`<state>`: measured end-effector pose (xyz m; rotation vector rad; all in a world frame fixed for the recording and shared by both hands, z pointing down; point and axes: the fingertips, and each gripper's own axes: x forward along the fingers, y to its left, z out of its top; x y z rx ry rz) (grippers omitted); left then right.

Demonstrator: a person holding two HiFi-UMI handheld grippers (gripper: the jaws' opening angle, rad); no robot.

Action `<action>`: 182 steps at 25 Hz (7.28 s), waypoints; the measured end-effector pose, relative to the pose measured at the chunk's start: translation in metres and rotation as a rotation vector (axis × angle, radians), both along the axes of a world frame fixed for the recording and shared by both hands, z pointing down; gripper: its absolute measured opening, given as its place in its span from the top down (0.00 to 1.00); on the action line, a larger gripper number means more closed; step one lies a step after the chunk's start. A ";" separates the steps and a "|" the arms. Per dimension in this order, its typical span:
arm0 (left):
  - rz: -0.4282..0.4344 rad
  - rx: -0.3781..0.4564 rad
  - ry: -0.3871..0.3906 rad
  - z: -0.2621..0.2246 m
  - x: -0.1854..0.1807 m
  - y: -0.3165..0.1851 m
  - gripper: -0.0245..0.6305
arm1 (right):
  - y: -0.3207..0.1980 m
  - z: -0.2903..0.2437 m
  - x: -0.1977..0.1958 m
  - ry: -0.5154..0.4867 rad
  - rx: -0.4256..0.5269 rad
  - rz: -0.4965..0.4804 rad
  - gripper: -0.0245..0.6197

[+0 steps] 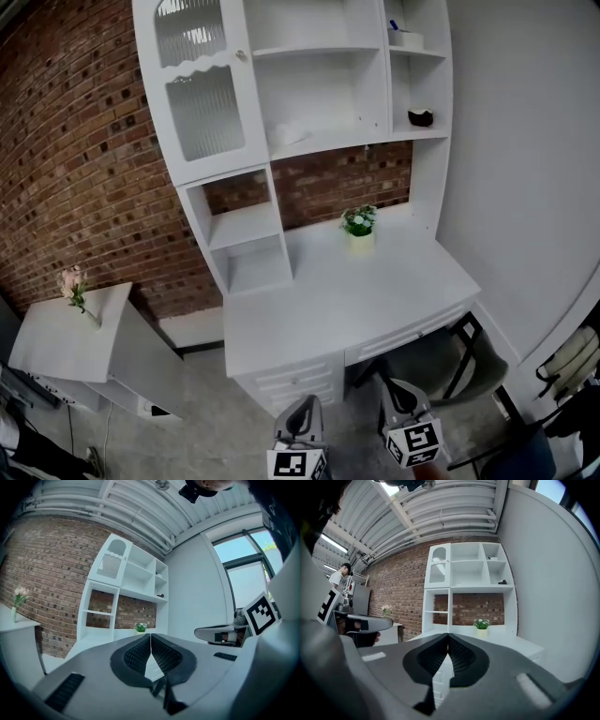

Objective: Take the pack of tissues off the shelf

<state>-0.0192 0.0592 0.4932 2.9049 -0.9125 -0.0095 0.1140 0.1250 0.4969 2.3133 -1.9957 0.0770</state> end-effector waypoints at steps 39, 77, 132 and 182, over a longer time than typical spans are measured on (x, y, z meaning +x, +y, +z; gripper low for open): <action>0.136 -0.020 -0.005 -0.002 0.076 -0.294 0.94 | -0.290 0.016 0.064 -0.064 -0.161 0.112 0.96; 0.031 -0.060 -0.047 -0.008 0.109 -0.357 0.95 | -0.420 -0.262 0.136 0.019 0.129 -0.134 0.59; -0.081 -0.101 -0.067 -0.006 0.125 -0.410 0.95 | -0.627 -0.350 0.205 0.067 -0.152 -0.251 0.33; -0.140 -0.083 -0.059 -0.013 0.115 -0.416 0.94 | -0.625 -0.331 0.189 0.363 -0.261 -0.340 0.85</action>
